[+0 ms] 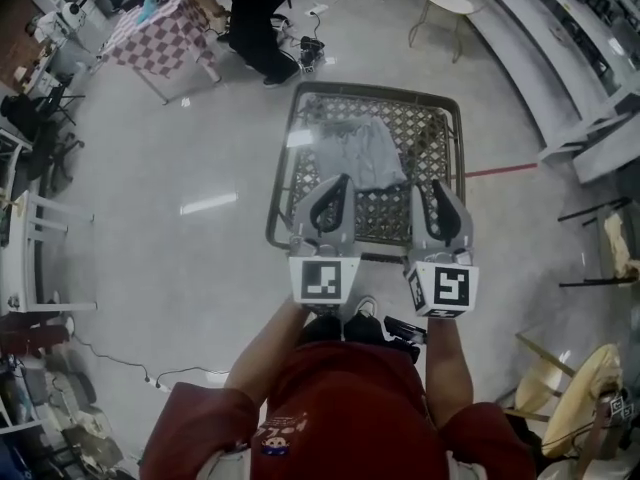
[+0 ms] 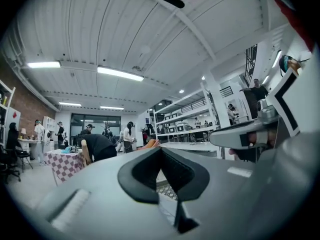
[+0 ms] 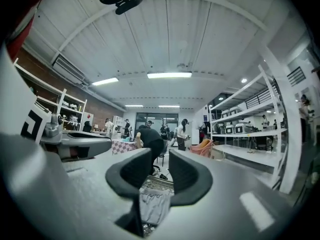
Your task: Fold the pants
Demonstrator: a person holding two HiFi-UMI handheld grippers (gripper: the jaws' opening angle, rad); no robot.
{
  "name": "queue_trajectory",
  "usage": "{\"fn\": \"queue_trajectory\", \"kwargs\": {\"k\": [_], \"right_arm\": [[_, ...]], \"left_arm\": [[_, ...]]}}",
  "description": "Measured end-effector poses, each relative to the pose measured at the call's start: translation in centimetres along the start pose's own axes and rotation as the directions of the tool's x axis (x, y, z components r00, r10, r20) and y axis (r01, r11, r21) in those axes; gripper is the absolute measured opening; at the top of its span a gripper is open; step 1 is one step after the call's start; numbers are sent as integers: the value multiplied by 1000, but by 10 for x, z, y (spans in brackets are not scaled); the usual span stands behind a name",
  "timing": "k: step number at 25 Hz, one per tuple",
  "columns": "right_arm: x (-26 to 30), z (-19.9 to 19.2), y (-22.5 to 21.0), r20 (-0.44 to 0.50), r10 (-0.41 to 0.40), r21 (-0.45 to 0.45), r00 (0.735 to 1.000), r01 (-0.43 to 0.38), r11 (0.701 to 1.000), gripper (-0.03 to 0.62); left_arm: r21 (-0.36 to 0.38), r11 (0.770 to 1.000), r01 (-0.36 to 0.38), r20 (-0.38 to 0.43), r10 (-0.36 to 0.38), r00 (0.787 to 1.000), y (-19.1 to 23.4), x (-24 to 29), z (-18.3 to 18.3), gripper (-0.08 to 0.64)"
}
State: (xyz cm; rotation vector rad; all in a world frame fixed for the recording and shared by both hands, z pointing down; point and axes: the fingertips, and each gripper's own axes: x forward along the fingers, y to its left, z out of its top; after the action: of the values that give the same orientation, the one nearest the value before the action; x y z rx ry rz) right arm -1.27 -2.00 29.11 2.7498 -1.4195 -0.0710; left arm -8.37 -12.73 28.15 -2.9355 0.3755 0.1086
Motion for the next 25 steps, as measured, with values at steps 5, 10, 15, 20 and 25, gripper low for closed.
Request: {"fn": "queue_trajectory", "kwargs": {"k": [5,10,15,20,25], "right_arm": [[-9,2,12,-3,2,-2,1000,-2,1000,97],[-14,6,24,-6,-5,-15,1000,5,1000,40],[-11,6,33,-25,-23,-24,999,22,999,2],[-8,3,32,-53,-43,7,998,44,999,2],[-6,2,20,-51,-63,-4,997,63,998,2]], "left_arm": [[-36,999,29,14,-29,999,-9,-9,2,6],[-31,998,62,24,-61,998,-12,-16,8,6],[-44,996,71,45,-69,997,-7,-17,11,6],[-43,996,82,52,-80,995,-7,-15,11,6],[-40,994,105,50,-103,993,-14,-5,9,6]]}}
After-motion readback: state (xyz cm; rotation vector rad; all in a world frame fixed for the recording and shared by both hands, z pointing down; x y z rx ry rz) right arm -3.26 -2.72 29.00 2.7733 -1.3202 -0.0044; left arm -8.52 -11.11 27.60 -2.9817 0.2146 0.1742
